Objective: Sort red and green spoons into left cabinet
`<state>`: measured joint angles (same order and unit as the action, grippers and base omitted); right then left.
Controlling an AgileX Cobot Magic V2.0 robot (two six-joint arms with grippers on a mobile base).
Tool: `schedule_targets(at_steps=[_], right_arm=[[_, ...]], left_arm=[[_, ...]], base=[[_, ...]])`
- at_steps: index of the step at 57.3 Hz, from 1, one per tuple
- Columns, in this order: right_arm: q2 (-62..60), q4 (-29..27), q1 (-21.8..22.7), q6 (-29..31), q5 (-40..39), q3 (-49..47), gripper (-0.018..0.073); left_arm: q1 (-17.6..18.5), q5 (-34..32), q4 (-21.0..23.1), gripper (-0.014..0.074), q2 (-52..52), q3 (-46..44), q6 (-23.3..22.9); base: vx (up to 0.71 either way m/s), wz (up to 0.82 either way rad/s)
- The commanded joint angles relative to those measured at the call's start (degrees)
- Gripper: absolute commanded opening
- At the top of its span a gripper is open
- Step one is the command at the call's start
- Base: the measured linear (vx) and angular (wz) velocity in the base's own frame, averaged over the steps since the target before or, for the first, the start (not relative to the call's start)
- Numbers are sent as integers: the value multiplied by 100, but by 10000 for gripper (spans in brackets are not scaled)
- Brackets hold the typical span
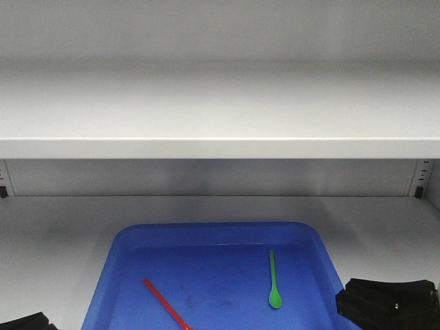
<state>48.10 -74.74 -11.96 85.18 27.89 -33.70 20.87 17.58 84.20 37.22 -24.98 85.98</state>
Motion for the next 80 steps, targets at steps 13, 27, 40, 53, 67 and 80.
schedule_targets(at_steps=[13,27,40,53,67,80], right_arm=[[-51,-203,9,18,-43,-159,-3],[-51,-203,9,18,-43,-159,-3],[-51,-203,9,18,-43,-159,-3],[-51,-203,9,18,-43,-159,-3],[-51,-203,9,18,-36,-159,-3],[-51,-203,9,18,-30,-159,-3]], left_arm=[[28,-239,-417,-1,-19,-217,-574],[28,-406,-4691,-1,-19,-634,-5090],[28,-1005,-7252,-1,-19,-648,-7620],[28,-1640,-7845,-1,-19,-648,-7867],[-49,-2015,-7864,-1,-183,-574,-7398],[-982,-1900,-7797,-1,-1195,196,-7552]], base=[[0,0],[0,0],[0,0],[0,0],[0,0],[0,0]])
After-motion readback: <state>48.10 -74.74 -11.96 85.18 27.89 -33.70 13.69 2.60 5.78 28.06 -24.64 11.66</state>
